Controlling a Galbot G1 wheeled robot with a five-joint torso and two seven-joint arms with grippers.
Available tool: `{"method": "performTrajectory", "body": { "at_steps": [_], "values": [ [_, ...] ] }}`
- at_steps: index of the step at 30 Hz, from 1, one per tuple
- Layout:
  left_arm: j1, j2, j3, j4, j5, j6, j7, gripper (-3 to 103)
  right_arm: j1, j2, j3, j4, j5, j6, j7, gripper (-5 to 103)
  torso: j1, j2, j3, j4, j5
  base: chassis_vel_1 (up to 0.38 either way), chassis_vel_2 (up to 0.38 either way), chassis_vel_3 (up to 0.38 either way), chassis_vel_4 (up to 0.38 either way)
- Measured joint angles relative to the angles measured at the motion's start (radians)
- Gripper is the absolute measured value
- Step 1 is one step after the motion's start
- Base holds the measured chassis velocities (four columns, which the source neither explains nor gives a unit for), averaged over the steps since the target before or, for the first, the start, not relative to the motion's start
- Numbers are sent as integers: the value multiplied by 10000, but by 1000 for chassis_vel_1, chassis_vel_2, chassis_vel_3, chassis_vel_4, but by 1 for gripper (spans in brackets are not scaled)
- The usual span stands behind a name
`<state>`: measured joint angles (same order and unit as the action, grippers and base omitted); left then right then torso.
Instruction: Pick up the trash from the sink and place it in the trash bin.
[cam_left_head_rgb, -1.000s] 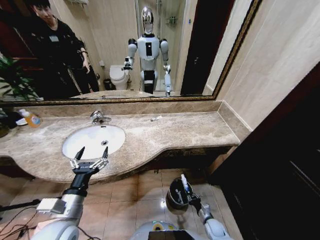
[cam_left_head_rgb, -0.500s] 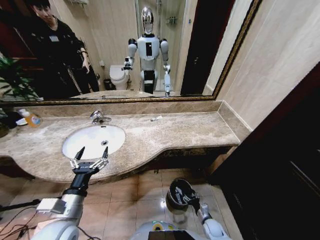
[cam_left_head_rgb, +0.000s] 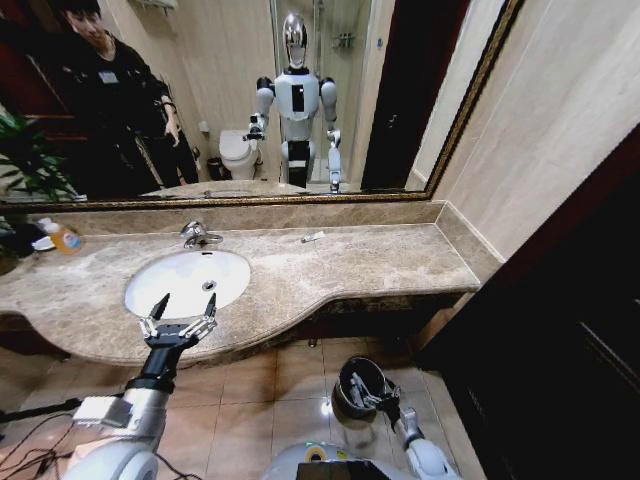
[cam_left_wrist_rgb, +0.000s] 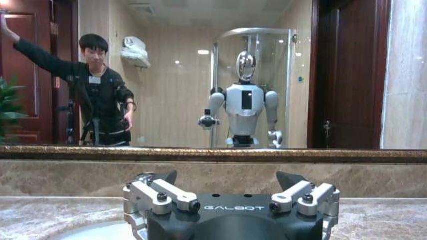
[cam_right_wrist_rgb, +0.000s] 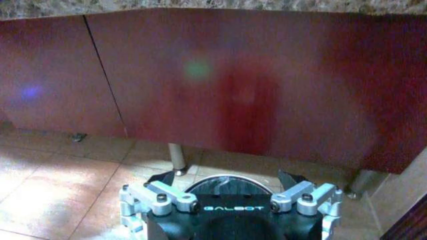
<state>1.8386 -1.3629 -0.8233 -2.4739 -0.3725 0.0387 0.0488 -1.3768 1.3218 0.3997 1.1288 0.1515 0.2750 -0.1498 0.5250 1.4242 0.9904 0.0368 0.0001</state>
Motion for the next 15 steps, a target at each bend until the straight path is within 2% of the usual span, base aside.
{"method": "performTrajectory", "body": {
  "at_steps": [6,8,12,15],
  "values": [
    [0,0,0,0,0,0,0,100,-530,-656,-238,1344,441,-303,367,100,0,0,0,0,1,0,0,0,0],
    [0,0,0,0,0,0,0,100,-960,-1036,-263,2430,909,-520,461,100,0,0,0,-1,-2,0,0,0,0],
    [0,0,0,0,0,0,0,100,-1450,-1404,-23,3784,1218,-479,437,100,0,0,0,0,1,0,0,0,0],
    [0,0,0,0,1,0,0,100,-1912,-1517,455,4903,1446,-535,89,100,0,0,0,1,-3,0,0,0,0]
  ]
}}
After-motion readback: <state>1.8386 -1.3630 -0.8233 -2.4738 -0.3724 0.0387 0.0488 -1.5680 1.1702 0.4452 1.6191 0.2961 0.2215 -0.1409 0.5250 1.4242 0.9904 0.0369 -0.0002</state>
